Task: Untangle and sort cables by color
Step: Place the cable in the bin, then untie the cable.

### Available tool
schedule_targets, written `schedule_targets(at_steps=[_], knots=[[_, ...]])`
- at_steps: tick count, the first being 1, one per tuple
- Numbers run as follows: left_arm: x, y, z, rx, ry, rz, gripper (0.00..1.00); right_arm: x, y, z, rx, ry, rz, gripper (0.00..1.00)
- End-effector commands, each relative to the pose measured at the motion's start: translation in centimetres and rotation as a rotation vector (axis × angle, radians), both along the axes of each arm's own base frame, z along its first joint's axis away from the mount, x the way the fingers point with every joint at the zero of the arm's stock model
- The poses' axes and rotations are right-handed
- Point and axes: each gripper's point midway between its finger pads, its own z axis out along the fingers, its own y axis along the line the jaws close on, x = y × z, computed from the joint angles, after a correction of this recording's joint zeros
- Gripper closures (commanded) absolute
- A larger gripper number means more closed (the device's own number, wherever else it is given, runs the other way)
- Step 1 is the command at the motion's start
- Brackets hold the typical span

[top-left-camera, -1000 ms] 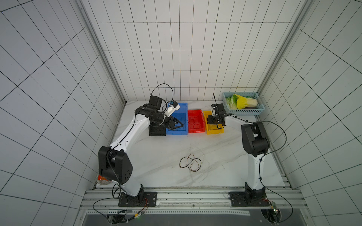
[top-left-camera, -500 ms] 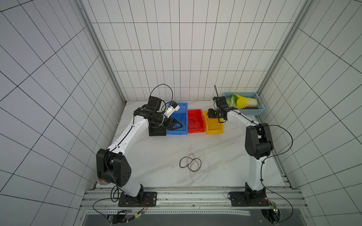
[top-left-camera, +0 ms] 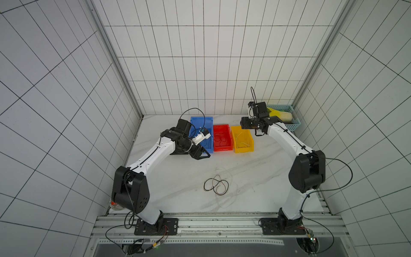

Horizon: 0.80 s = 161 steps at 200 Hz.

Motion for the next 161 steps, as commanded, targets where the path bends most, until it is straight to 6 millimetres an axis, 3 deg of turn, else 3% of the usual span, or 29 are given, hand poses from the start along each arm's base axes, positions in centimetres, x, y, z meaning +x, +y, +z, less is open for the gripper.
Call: schedule_targets(at_steps=[1, 32, 49, 85, 95, 102, 112, 119, 141, 161], knots=[[-1.7, -1.2, -3.3, 0.109, -0.097, -0.176, 0.42, -4.8, -1.5, 2.5, -0.003, -0.024, 0.021, 0.35], [-2.7, -2.5, -8.1, 0.213, -0.121, -0.272, 0.38, -10.5, -3.8, 0.7, -0.016, 0.020, 0.003, 0.35], [-2.7, -3.0, -10.8, 0.279, -0.105, -0.286, 0.38, -13.1, -4.1, -0.2, -0.011, 0.042, 0.015, 0.35], [-4.5, -4.5, -13.3, 0.313, -0.059, -0.333, 0.38, -16.0, -3.9, -1.2, 0.004, 0.061, 0.053, 0.35], [-4.3, -4.7, -13.9, 0.352, -0.082, -0.325, 0.43, -16.2, -3.9, -1.2, 0.009, 0.060, 0.053, 0.35], [-4.1, -4.8, -14.3, 0.373, -0.090, -0.321, 0.55, -16.4, -3.9, -0.9, 0.016, 0.056, 0.055, 0.35], [-3.9, -5.0, -14.2, 0.376, -0.087, -0.320, 0.86, -16.6, -3.7, -0.6, 0.024, 0.049, 0.063, 0.35], [-3.9, -5.0, -13.9, 0.371, -0.084, -0.321, 1.00, -16.7, -3.7, -0.4, 0.025, 0.045, 0.066, 0.35], [-4.1, -5.4, -11.5, 0.335, -0.094, -0.331, 1.00, -16.8, -3.7, -0.1, 0.028, 0.033, 0.070, 0.35], [-4.5, -5.8, -7.6, 0.242, -0.087, -0.332, 1.00, -17.3, -2.4, -0.8, 0.042, 0.063, 0.140, 0.36]])
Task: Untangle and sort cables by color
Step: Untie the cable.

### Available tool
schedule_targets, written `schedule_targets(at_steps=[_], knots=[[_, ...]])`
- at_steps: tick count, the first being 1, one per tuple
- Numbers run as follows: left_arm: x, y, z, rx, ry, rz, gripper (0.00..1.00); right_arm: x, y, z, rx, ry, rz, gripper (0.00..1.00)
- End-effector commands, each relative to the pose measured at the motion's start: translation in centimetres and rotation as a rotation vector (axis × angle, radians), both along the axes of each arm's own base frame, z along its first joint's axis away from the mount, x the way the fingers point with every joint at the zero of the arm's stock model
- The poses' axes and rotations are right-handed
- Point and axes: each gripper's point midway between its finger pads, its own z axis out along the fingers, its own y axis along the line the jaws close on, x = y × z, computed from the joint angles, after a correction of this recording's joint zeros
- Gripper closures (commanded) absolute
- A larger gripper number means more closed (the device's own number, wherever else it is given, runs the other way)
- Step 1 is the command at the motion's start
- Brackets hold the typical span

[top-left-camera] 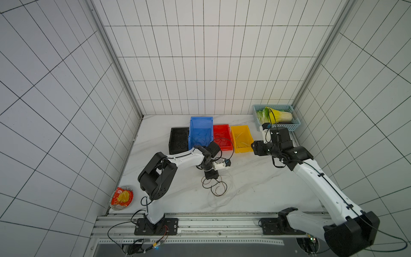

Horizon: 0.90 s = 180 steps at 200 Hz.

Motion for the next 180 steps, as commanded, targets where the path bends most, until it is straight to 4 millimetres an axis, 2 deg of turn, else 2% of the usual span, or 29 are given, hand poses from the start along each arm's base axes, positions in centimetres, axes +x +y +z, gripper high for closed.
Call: schedule_targets(at_steps=[1, 16, 30, 44, 58, 96, 133, 149, 180], knots=[[0.3, -0.9, 5.4, -0.119, -0.014, -0.002, 1.00, -1.1, 1.5, -1.2, 0.017, 0.041, 0.083, 0.36], [0.5, -1.0, 8.4, -0.194, 0.009, 0.025, 1.00, -2.1, 3.6, -1.9, 0.042, 0.084, 0.167, 0.38], [1.2, -0.6, 10.8, -0.244, 0.023, 0.064, 1.00, -3.8, 6.5, -2.3, 0.110, 0.138, 0.295, 0.36], [2.1, 0.0, 12.5, -0.290, 0.034, 0.099, 1.00, -5.9, 9.4, -2.4, 0.201, 0.185, 0.439, 0.35], [2.5, 0.4, 14.0, -0.331, 0.039, 0.112, 0.99, -6.9, 10.8, -2.6, 0.254, 0.205, 0.510, 0.33], [1.1, 0.9, 16.4, -0.404, 0.084, 0.045, 0.98, -7.0, 11.7, -3.2, 0.285, 0.152, 0.578, 0.25], [-0.6, 0.8, 17.8, -0.456, 0.125, -0.029, 0.98, -6.5, 11.9, -5.5, 0.188, 0.098, 0.648, 0.25], [-0.9, 0.9, 18.1, -0.462, 0.129, -0.042, 0.98, -6.4, 12.0, -5.7, 0.164, 0.051, 0.677, 0.25], [-0.6, 1.1, 18.0, -0.458, 0.122, -0.029, 0.98, -8.0, 13.5, -5.7, 0.223, 0.038, 0.786, 0.28]])
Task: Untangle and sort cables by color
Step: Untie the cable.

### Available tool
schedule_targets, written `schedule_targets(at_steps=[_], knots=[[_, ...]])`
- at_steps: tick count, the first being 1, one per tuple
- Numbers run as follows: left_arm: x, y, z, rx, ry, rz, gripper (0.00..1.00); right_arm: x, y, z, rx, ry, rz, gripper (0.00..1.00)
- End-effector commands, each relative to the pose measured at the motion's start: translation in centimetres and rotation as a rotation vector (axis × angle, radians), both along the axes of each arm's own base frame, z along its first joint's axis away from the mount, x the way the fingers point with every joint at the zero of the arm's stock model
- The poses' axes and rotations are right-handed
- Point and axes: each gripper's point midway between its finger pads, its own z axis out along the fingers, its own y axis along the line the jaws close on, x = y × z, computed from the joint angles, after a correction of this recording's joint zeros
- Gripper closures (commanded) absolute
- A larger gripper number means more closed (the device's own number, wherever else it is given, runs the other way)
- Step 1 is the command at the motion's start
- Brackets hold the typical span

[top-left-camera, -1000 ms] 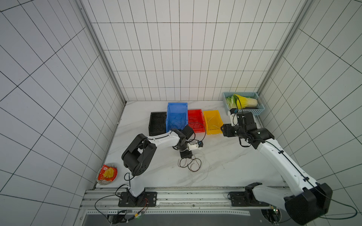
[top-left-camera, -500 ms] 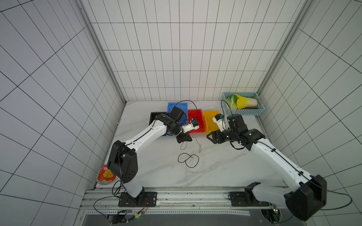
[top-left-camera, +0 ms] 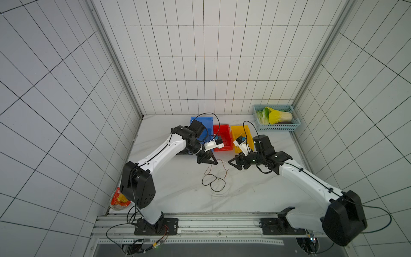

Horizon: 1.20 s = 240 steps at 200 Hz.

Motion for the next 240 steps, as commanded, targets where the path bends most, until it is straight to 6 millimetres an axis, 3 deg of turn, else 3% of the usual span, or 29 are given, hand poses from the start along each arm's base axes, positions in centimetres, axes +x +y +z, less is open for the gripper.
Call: schedule_targets(at_steps=[1, 57, 92, 158, 177, 193, 240], knots=[[-0.3, 0.0, 1.8, -0.050, -0.027, -0.022, 0.98, -1.3, 1.5, 0.2, 0.054, -0.047, 0.121, 0.28], [0.2, 0.2, 1.4, -0.042, -0.033, -0.004, 0.99, -3.4, 1.6, 0.8, 0.069, -0.056, 0.224, 0.28], [0.5, 0.6, 1.2, -0.035, -0.038, 0.004, 0.99, -4.1, 0.5, 0.4, -0.006, -0.085, 0.258, 0.29], [0.4, 0.5, 1.3, -0.045, -0.031, 0.001, 0.99, -5.1, 2.3, -0.1, 0.042, -0.023, 0.358, 0.34], [0.3, 0.5, 1.5, -0.047, -0.030, 0.001, 0.99, -4.5, 2.2, -0.7, 0.014, -0.036, 0.337, 0.36], [0.1, 0.4, 1.8, -0.064, -0.021, -0.003, 0.99, -3.5, 2.2, -1.0, 0.001, -0.061, 0.303, 0.43], [-0.6, 0.3, 2.4, -0.089, -0.002, -0.027, 0.99, -1.4, 3.7, -0.1, 0.075, -0.145, 0.251, 0.61]])
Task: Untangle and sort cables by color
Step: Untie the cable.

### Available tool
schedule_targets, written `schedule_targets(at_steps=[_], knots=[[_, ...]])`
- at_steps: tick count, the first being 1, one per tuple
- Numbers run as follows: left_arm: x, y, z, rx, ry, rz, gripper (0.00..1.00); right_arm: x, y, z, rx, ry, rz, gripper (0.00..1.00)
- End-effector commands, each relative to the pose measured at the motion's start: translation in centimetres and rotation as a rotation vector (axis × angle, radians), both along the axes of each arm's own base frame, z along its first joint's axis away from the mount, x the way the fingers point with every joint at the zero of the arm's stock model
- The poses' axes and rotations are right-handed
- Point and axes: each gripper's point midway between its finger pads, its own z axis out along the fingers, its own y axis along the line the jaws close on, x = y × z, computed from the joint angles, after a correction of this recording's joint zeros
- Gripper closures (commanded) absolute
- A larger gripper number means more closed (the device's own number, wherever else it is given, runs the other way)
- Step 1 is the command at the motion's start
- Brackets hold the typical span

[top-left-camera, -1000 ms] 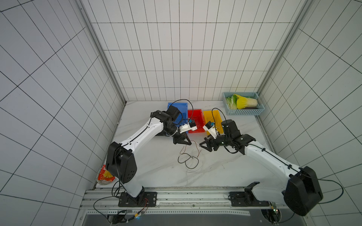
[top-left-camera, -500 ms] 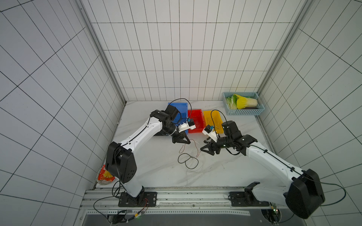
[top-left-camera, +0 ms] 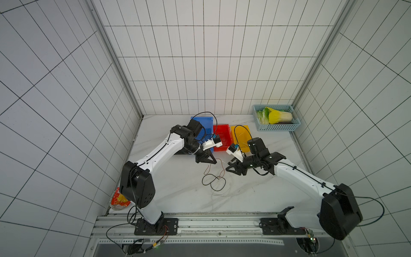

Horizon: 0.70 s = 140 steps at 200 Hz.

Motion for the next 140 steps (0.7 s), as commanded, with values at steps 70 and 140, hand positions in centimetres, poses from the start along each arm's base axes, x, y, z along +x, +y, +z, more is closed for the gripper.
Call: schedule_targets(at_steps=[70, 140], knots=[[2.1, 2.1, 4.1, -0.097, -0.039, 0.120, 0.79, 4.7, -2.6, 2.9, 0.025, -0.191, -0.304, 1.00], [3.0, 3.9, 0.8, -0.068, -0.057, 0.166, 0.70, 5.2, -6.0, 6.6, 0.039, -0.251, -0.441, 1.00]])
